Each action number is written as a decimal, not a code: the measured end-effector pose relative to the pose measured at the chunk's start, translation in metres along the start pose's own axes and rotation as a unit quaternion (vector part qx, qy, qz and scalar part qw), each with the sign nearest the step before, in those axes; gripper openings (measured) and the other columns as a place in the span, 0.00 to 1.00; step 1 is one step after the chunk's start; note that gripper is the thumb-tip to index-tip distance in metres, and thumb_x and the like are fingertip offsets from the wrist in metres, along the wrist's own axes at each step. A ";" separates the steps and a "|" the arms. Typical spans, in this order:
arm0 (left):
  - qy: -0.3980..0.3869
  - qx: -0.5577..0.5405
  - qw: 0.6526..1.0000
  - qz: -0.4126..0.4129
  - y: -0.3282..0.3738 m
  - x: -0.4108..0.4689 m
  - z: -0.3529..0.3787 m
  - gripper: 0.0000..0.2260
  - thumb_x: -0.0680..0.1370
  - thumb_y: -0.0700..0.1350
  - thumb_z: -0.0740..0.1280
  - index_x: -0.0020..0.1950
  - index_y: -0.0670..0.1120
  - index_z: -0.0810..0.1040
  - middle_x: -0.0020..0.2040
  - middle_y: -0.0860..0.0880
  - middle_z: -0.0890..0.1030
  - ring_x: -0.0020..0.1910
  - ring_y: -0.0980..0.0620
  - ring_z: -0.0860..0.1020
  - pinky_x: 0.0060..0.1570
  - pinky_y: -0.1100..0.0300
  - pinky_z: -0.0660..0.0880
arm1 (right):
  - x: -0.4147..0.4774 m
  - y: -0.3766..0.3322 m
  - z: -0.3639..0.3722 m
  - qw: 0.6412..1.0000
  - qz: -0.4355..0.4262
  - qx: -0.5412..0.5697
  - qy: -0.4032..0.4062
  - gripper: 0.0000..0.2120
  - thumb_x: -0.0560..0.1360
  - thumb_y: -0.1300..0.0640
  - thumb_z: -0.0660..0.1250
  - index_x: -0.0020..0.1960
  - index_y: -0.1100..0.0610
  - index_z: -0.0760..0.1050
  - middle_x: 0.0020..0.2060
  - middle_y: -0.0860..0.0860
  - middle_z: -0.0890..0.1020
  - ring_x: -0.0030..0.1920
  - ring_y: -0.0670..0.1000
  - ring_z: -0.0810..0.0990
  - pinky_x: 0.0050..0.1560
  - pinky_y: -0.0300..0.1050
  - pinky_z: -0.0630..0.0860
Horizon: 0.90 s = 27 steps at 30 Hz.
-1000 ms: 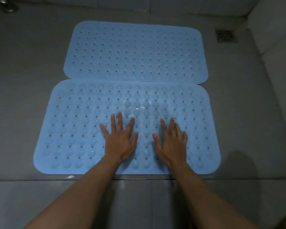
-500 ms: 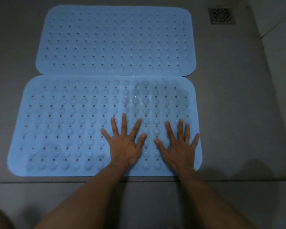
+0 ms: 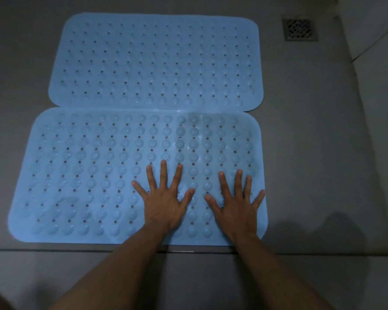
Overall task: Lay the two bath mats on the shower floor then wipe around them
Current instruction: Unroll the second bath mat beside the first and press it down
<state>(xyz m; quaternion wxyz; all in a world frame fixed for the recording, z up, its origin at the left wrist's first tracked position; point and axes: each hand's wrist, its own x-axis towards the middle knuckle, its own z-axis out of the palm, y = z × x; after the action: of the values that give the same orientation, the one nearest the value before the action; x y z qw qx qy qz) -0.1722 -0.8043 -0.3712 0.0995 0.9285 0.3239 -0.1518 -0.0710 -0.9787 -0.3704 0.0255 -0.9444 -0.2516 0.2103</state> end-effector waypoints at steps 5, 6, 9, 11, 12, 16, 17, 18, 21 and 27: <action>-0.041 -0.025 0.999 -0.003 0.000 0.001 -0.003 0.33 0.78 0.72 0.39 0.78 0.61 0.31 0.79 0.50 0.31 0.76 0.40 0.29 0.67 0.25 0.36 | 0.001 0.001 -0.008 0.998 0.004 0.022 -0.052 0.37 0.76 0.26 0.40 0.75 0.38 0.25 0.75 0.52 0.25 0.75 0.54 0.24 0.71 0.72 0.32; -0.058 -0.033 0.998 -0.003 -0.001 0.002 -0.005 0.33 0.77 0.73 0.38 0.77 0.62 0.30 0.78 0.51 0.28 0.75 0.40 0.27 0.67 0.25 0.34 | 0.002 0.001 -0.010 0.997 0.001 0.027 -0.069 0.37 0.76 0.26 0.40 0.75 0.39 0.24 0.74 0.52 0.23 0.74 0.54 0.22 0.70 0.72 0.31; -0.108 -0.044 0.993 0.003 -0.003 0.005 -0.014 0.35 0.74 0.75 0.35 0.75 0.62 0.27 0.75 0.51 0.23 0.73 0.40 0.24 0.66 0.26 0.32 | 0.006 0.003 -0.019 0.991 -0.009 0.033 -0.127 0.39 0.75 0.25 0.42 0.74 0.39 0.23 0.72 0.52 0.21 0.71 0.54 0.19 0.69 0.72 0.28; -0.135 -0.053 0.989 0.008 -0.004 0.007 -0.022 0.35 0.74 0.74 0.37 0.76 0.62 0.28 0.76 0.51 0.25 0.74 0.40 0.26 0.67 0.26 0.33 | 0.008 0.003 -0.028 0.987 -0.007 0.042 -0.157 0.41 0.75 0.25 0.44 0.75 0.39 0.25 0.73 0.52 0.22 0.72 0.55 0.21 0.69 0.71 0.28; -0.125 -0.062 0.990 0.009 -0.004 0.005 -0.027 0.35 0.76 0.73 0.38 0.77 0.62 0.29 0.78 0.50 0.28 0.76 0.39 0.29 0.68 0.27 0.34 | 0.006 0.001 -0.033 0.986 -0.001 0.047 -0.159 0.41 0.75 0.25 0.44 0.76 0.40 0.26 0.74 0.53 0.24 0.74 0.55 0.22 0.70 0.71 0.29; 0.024 -0.088 0.996 0.009 0.000 0.007 -0.054 0.32 0.80 0.68 0.42 0.79 0.59 0.32 0.81 0.46 0.37 0.79 0.39 0.37 0.72 0.31 0.37 | 0.008 -0.014 -0.057 0.993 0.015 0.049 -0.105 0.39 0.77 0.28 0.44 0.78 0.44 0.30 0.77 0.54 0.29 0.76 0.57 0.27 0.71 0.70 0.31; 0.043 -0.082 0.996 0.021 0.002 0.013 -0.062 0.31 0.81 0.67 0.42 0.79 0.58 0.33 0.81 0.46 0.36 0.79 0.39 0.36 0.72 0.31 0.35 | 0.012 -0.018 -0.066 0.994 0.010 0.050 -0.094 0.38 0.78 0.30 0.44 0.79 0.45 0.31 0.77 0.54 0.30 0.77 0.57 0.28 0.72 0.71 0.32; 0.053 -0.075 0.995 0.033 0.003 0.020 -0.072 0.31 0.81 0.67 0.42 0.79 0.59 0.33 0.80 0.46 0.35 0.78 0.40 0.35 0.71 0.31 0.34 | 0.018 -0.021 -0.076 0.995 0.005 0.052 -0.088 0.37 0.79 0.31 0.45 0.79 0.45 0.32 0.78 0.54 0.31 0.77 0.57 0.30 0.72 0.70 0.34; 0.079 -0.085 0.992 0.058 0.003 0.047 -0.109 0.30 0.81 0.66 0.43 0.79 0.59 0.34 0.80 0.46 0.32 0.79 0.40 0.36 0.71 0.29 0.37 | 0.041 -0.029 -0.117 0.996 0.006 0.054 -0.071 0.33 0.81 0.35 0.46 0.81 0.46 0.39 0.80 0.55 0.38 0.79 0.58 0.37 0.73 0.71 0.39; 0.132 -0.088 0.982 0.104 0.013 0.065 -0.250 0.30 0.83 0.64 0.46 0.79 0.58 0.33 0.79 0.46 0.29 0.79 0.38 0.38 0.72 0.30 0.40 | 0.045 -0.042 -0.254 1.000 -0.020 0.009 0.012 0.28 0.83 0.40 0.47 0.81 0.48 0.50 0.80 0.57 0.53 0.79 0.62 0.46 0.71 0.75 0.44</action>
<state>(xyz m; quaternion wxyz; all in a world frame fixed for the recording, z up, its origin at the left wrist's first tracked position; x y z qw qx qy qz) -0.0612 -0.7061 -0.1588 0.1525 0.9567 0.2476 0.0124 0.0491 -0.9053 -0.1496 0.0413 -0.9413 -0.2679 0.2012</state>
